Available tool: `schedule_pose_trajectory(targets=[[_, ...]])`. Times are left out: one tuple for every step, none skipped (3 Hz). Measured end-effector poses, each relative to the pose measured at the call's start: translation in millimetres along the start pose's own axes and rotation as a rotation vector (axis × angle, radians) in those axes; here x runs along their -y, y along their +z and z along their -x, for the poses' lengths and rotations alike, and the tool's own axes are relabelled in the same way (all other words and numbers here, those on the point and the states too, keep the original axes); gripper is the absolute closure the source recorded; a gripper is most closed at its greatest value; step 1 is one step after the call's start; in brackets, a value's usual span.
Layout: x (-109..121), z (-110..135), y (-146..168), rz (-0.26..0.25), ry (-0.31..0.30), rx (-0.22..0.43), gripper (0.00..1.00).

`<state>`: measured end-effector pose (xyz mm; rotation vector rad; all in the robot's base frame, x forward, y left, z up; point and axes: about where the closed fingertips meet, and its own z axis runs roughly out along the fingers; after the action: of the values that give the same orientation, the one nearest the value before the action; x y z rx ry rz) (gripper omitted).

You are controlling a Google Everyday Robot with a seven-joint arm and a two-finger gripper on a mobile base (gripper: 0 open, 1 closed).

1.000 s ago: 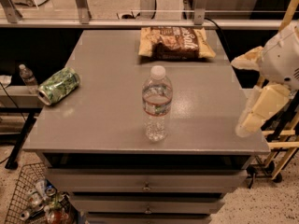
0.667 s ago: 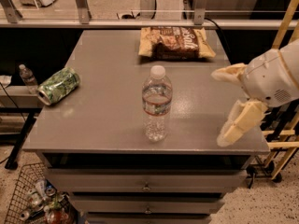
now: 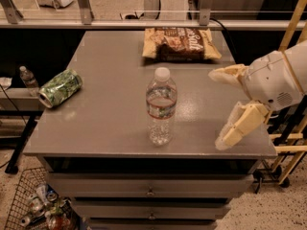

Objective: Move water bottle near brown chip bag

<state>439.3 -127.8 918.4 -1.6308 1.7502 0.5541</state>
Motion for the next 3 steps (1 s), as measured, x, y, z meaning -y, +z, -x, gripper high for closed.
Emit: schedule_pose_trajectory(targets=[[5.3, 6.5, 16.1, -0.004, -0.031, 0.024, 0.00], [9.5, 12.5, 28.7, -0.035, -0.052, 0.074, 0.00], [10.5, 22.7, 36.1, -0.049, -0.079, 0.125, 0.00]])
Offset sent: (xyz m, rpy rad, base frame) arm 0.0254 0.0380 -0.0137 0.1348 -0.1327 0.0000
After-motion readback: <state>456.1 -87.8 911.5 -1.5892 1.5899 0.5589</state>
